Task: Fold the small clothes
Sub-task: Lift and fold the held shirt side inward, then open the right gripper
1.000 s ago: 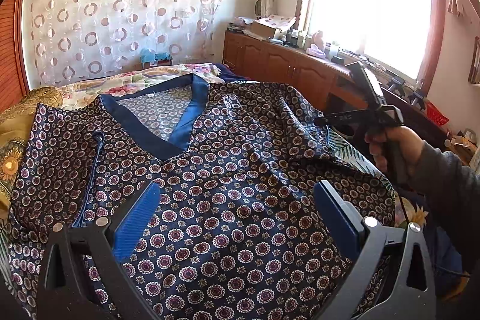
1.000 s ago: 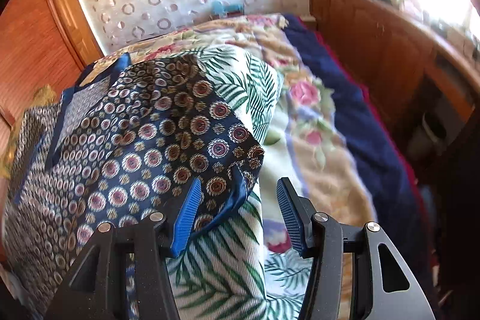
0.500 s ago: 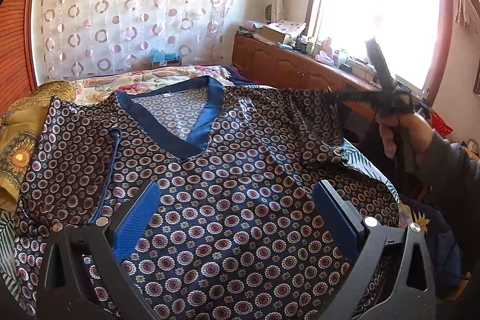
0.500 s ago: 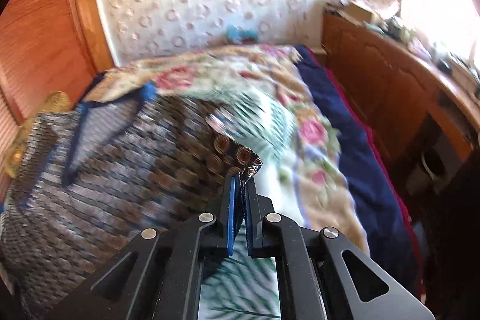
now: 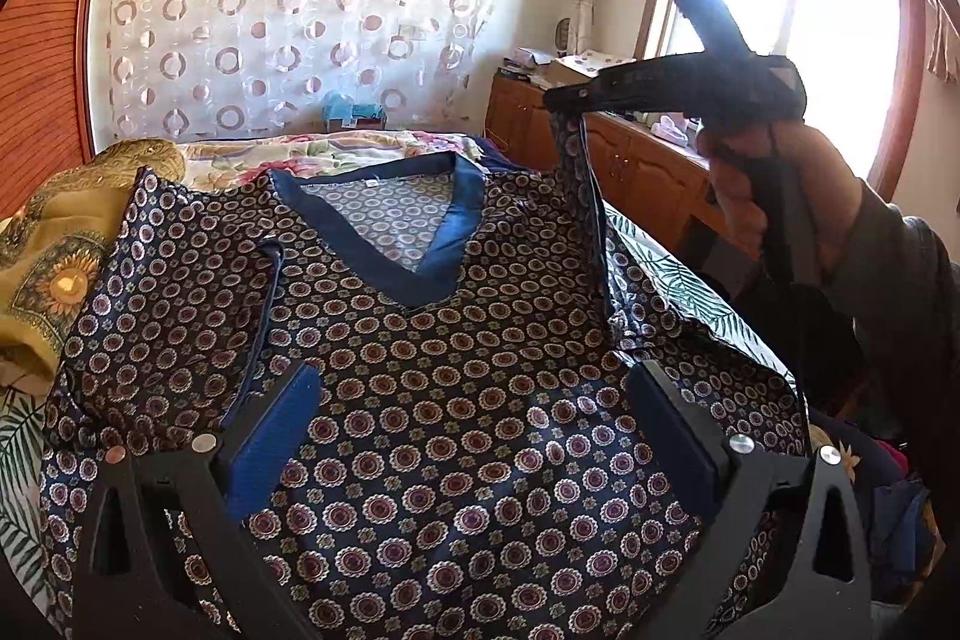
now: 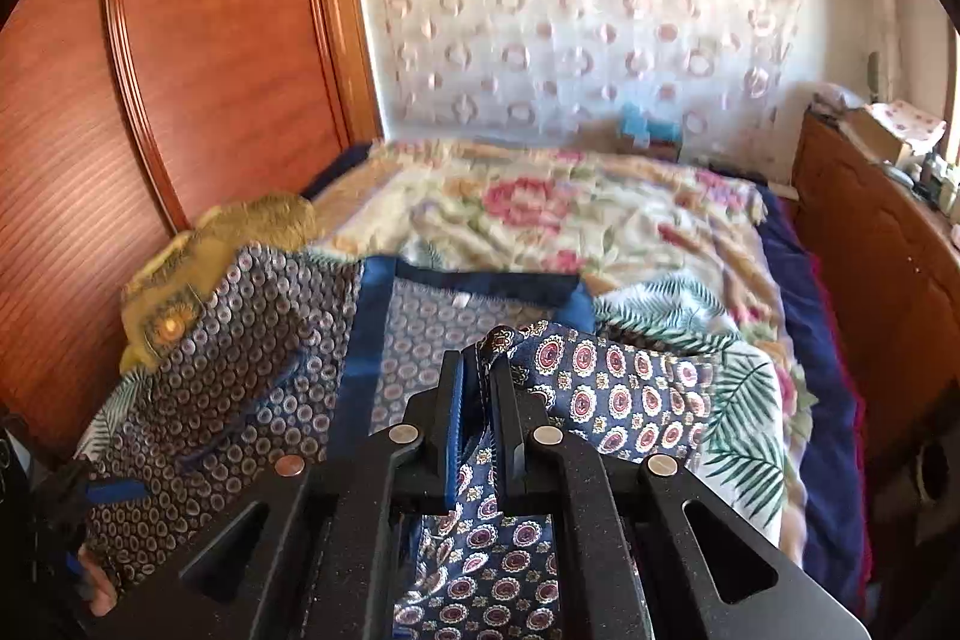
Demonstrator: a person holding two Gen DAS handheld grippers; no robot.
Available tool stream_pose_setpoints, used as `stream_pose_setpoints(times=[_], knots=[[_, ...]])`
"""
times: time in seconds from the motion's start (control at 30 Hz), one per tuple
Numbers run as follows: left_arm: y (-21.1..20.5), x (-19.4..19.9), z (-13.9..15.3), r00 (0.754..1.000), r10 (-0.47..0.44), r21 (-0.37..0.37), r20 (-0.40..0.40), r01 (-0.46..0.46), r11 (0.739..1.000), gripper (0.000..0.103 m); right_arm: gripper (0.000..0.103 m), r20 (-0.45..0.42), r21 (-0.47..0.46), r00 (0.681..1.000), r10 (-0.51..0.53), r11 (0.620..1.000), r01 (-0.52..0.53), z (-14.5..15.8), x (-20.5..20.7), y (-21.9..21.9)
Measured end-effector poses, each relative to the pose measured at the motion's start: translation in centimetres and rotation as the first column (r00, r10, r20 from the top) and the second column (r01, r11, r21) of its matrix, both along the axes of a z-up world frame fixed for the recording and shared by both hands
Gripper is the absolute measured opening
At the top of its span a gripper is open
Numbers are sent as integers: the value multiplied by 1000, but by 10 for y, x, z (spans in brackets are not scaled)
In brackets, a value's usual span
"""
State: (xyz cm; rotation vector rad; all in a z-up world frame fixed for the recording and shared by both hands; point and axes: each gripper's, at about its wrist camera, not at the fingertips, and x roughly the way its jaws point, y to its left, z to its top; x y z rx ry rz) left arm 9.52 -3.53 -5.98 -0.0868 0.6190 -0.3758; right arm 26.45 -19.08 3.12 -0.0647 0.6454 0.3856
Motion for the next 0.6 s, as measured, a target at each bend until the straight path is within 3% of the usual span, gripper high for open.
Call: stream_pose_setpoints(times=[0.07, 0.1, 0.4, 0.6], knots=[[4, -1, 0, 1000, 4, -6, 0, -4, 1000, 103, 45, -3, -5, 1000, -10, 1000, 10, -1, 7, -10], [6, -1, 0, 1000, 7, -9, 1, -7, 1000, 103, 50, 1, -3, 1000, -17, 1000, 17, -3, 5, -16], [20, 3, 0, 1000, 31, -15, 0, -31, 999, 103, 51, -92, -142, 988, -122, 984, 108, -46, -8, -26], [35, 11, 1, 998, 59, 16, 0, -59, 998, 103, 51, -172, -137, 967, -191, 976, 168, -70, 4, -45]])
